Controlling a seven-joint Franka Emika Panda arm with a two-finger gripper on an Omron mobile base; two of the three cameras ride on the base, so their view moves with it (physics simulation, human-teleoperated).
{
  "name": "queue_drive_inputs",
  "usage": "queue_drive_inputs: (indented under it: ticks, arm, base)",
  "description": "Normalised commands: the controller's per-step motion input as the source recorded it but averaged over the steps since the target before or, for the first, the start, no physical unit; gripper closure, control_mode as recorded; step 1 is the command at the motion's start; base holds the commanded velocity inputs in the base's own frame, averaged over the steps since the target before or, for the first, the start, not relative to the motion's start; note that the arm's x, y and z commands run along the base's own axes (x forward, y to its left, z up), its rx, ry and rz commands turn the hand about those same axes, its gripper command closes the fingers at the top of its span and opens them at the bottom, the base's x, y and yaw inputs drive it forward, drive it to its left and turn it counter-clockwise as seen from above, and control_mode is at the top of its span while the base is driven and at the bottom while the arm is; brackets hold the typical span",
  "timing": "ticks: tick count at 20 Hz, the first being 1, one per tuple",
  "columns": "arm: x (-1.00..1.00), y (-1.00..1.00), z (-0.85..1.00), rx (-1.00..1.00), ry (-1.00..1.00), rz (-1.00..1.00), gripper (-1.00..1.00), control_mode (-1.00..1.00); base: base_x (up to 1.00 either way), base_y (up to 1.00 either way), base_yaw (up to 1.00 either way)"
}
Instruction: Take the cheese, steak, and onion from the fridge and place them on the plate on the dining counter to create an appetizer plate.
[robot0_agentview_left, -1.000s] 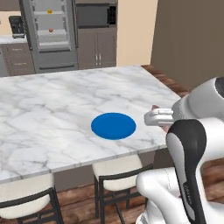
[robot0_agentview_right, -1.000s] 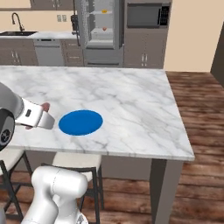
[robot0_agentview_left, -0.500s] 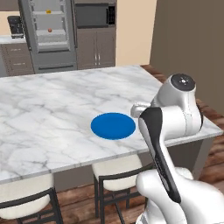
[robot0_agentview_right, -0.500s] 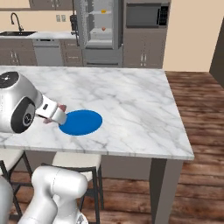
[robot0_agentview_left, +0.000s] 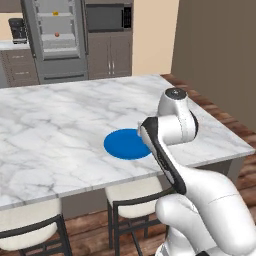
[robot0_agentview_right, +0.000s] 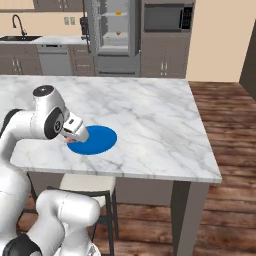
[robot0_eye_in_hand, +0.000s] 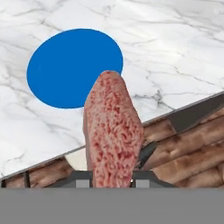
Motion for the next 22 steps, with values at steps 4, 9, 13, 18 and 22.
queue_drive_inputs:
  ticks: [4,9,13,18,22]
  arm:
    - [0.93,0.21,-0.73,0.0,0.15,0.0,1.0,-1.0]
    - [0.89,0.34,-0.62,0.0,0.05,-0.01,1.0,-1.0]
    - [0.76,0.24,-0.45,0.0,0.0,-0.05,1.0,-1.0]
    - [0.64,0.07,-0.45,0.0,-0.02,-0.06,1.0,-1.0]
    - [0.55,0.0,-0.44,0.0,-0.01,-0.05,1.0,-1.0]
  base:
    - [0.0,0.0,0.0]
    - [0.0,0.0,0.0]
    - [0.0,0.0,0.0]
    - [0.0,0.0,0.0]
    - [0.0,0.0,0.0]
